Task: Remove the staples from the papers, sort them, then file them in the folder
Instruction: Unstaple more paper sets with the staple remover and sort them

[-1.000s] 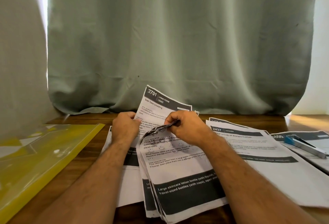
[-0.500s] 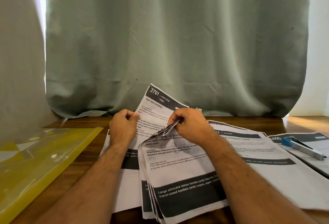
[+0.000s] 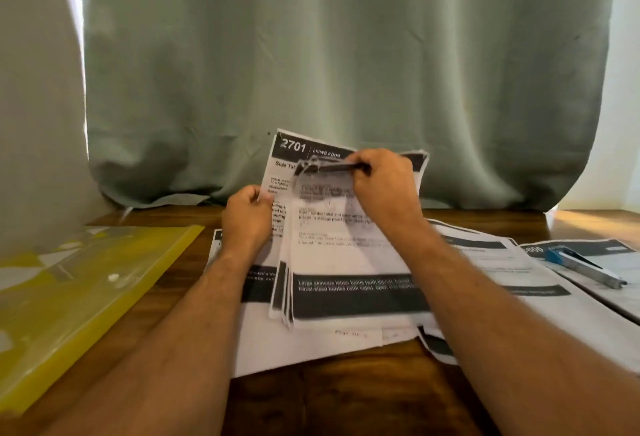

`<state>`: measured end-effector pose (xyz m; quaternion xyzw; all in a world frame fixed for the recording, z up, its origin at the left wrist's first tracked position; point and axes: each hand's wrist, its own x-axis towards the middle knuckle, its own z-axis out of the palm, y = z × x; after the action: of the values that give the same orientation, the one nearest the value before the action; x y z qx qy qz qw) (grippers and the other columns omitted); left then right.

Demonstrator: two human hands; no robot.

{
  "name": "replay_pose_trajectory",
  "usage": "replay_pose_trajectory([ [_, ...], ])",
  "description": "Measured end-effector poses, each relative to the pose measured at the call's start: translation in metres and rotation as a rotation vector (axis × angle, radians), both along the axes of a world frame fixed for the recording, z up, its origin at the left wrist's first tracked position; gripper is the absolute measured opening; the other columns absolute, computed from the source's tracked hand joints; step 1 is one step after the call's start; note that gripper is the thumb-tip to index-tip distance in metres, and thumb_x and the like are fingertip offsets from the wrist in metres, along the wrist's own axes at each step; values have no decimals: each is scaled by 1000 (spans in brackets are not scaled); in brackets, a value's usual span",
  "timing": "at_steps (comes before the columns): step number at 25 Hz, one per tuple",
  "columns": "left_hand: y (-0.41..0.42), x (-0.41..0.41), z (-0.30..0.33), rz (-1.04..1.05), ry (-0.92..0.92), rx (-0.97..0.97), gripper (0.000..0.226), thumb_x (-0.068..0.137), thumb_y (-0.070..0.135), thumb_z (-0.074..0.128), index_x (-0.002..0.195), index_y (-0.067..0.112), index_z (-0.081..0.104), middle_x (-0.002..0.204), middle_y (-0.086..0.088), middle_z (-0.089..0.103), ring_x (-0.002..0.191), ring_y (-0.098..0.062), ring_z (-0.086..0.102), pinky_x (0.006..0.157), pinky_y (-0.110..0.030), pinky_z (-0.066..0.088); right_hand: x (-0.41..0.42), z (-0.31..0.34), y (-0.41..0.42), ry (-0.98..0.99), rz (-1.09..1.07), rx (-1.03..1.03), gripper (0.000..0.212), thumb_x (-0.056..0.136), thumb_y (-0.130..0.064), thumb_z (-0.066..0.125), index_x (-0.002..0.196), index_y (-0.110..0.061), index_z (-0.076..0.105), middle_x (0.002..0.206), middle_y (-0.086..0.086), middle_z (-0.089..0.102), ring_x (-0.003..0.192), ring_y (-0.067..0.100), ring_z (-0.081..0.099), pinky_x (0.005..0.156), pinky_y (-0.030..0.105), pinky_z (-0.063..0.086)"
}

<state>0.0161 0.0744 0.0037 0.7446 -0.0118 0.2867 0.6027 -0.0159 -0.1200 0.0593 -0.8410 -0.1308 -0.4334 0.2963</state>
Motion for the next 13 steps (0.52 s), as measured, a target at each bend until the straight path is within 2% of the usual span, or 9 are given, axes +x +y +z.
replay_pose_trajectory([
  [2, -2, 0, 3, -99, 52, -131, 17, 102, 25, 52, 94, 19, 66, 92, 1, 76, 82, -17, 74, 71, -36, 60, 7, 12, 11, -150, -35, 32, 25, 93, -9, 55, 105, -18, 76, 98, -1, 74, 83, 8, 64, 85, 12, 49],
  [4, -2, 2, 4, -158, 45, -207, 18, 100, 27, 50, 97, 20, 66, 92, 0, 77, 86, -22, 75, 80, -44, 61, 14, 12, 23, -303, -27, 101, 25, 92, -8, 57, 106, -14, 77, 102, 3, 74, 90, 10, 65, 86, 6, 43],
  [6, -4, 0, 4, -160, -15, -175, 22, 100, 30, 48, 99, 18, 66, 91, -1, 76, 88, -22, 73, 79, -40, 60, 16, 1, 32, -395, 0, 115, 23, 92, -6, 60, 106, -12, 76, 102, 5, 73, 89, 9, 64, 83, -1, 39],
  [8, -5, -1, 5, -114, -77, -120, 25, 102, 30, 46, 100, 13, 64, 89, 1, 73, 86, -18, 69, 71, -28, 55, 16, -10, 34, -413, 29, 76, 22, 90, -6, 63, 106, -12, 77, 97, 5, 74, 83, 9, 65, 79, 1, 42],
  [9, -5, 0, 6, -90, -98, -101, 25, 103, 30, 47, 99, 13, 64, 90, 1, 72, 88, -18, 68, 70, -27, 52, 17, -11, 31, -422, 31, 69, 21, 89, -6, 65, 105, -12, 77, 92, 5, 74, 78, 10, 65, 77, 4, 44],
  [13, -5, 1, 5, -45, -109, -76, 17, 98, 33, 48, 97, 23, 62, 93, 0, 73, 91, -23, 70, 77, -38, 58, 19, -6, 11, -362, 16, 145, 22, 90, -10, 63, 103, -17, 79, 92, -1, 77, 80, 5, 67, 78, 4, 45],
])
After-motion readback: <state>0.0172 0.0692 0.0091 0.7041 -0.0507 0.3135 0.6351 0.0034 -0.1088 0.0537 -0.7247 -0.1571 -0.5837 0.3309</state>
